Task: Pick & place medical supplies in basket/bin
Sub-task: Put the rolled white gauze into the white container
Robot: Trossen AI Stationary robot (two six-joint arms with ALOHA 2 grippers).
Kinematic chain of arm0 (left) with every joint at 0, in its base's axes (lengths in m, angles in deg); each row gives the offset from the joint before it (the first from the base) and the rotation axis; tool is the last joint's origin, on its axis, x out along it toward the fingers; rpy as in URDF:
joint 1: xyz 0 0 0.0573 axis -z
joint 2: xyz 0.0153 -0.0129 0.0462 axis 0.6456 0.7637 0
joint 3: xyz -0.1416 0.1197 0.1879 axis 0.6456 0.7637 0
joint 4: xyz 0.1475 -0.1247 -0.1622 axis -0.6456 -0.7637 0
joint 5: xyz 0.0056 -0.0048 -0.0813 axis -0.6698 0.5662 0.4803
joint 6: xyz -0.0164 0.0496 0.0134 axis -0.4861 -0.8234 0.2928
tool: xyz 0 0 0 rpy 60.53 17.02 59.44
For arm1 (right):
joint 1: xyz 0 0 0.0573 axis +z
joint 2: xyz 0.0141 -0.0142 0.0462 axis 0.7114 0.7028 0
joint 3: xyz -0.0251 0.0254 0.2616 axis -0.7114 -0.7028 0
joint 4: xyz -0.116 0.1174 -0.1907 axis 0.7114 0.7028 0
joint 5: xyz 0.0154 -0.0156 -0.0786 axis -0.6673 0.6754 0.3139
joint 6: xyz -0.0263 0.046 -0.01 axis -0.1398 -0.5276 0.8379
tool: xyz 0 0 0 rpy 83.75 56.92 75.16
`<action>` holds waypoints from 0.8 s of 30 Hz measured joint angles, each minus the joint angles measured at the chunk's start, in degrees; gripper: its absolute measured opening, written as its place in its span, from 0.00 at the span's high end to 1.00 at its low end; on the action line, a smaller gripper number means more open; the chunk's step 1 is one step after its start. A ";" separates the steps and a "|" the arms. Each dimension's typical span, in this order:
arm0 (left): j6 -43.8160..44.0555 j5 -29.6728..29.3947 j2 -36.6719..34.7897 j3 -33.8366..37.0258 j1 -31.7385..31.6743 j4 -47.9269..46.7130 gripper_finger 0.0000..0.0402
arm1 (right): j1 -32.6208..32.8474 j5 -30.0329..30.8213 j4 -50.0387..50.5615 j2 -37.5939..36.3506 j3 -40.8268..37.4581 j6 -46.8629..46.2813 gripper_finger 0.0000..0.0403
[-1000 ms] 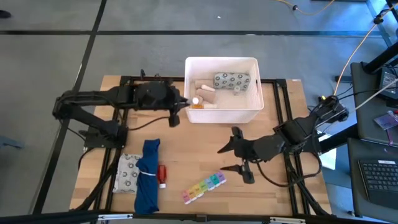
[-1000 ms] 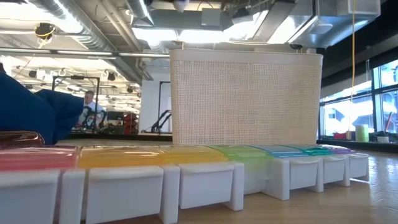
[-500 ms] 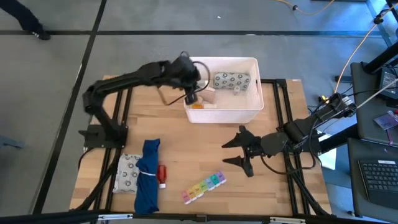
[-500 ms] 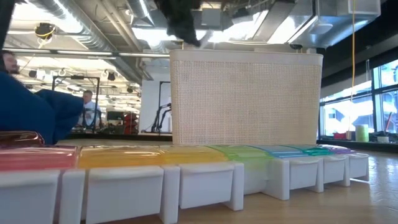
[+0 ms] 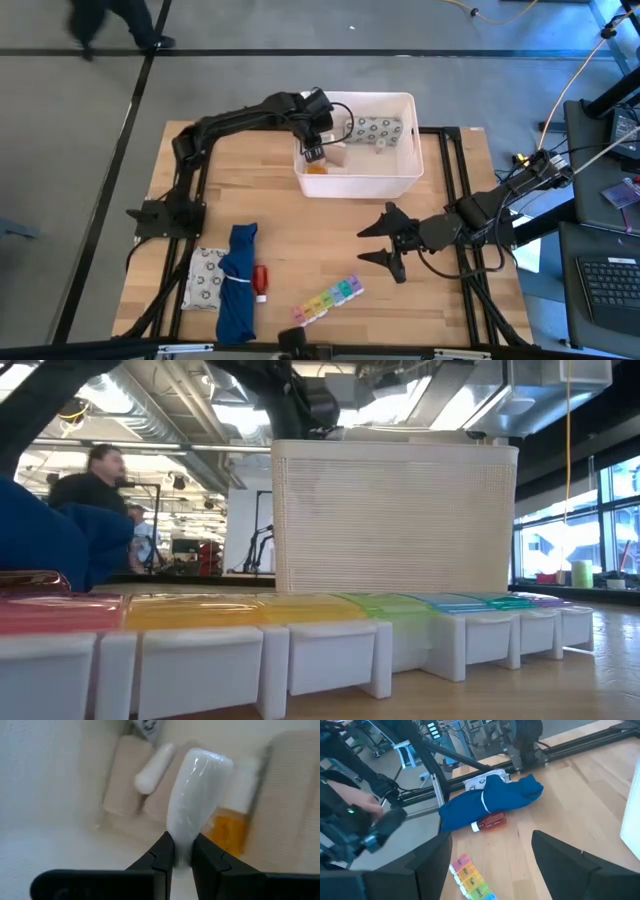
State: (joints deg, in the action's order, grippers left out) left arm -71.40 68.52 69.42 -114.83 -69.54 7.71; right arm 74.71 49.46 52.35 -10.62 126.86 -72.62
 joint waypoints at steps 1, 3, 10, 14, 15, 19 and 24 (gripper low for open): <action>-0.17 -0.69 0.43 -0.06 -0.22 -0.03 0.89 | 0.00 0.35 0.00 0.00 0.00 0.04 0.32; -0.20 -1.21 1.10 -0.20 -0.55 0.00 0.89 | 0.01 1.96 0.00 0.00 0.00 0.08 0.32; -0.25 -6.62 1.54 0.07 -0.29 1.74 0.85 | 0.00 3.00 0.02 0.00 0.00 0.33 0.32; -2.23 -7.11 1.52 0.08 -0.22 1.73 0.79 | 0.02 3.01 0.05 0.00 0.00 0.46 0.32; -2.74 -6.84 1.52 0.08 -0.11 1.73 0.78 | 0.01 3.00 0.06 0.00 0.00 0.46 0.32; -4.36 -6.91 1.52 0.08 0.36 1.73 0.73 | 0.03 3.02 0.09 0.00 0.00 1.51 0.32; -4.66 -6.93 1.52 0.08 0.37 1.75 0.66 | 0.04 3.02 0.11 0.00 0.01 1.94 0.32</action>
State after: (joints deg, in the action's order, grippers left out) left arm -76.07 61.59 70.94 -114.75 -69.17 9.46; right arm 74.75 52.48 52.46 -10.62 126.87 -70.69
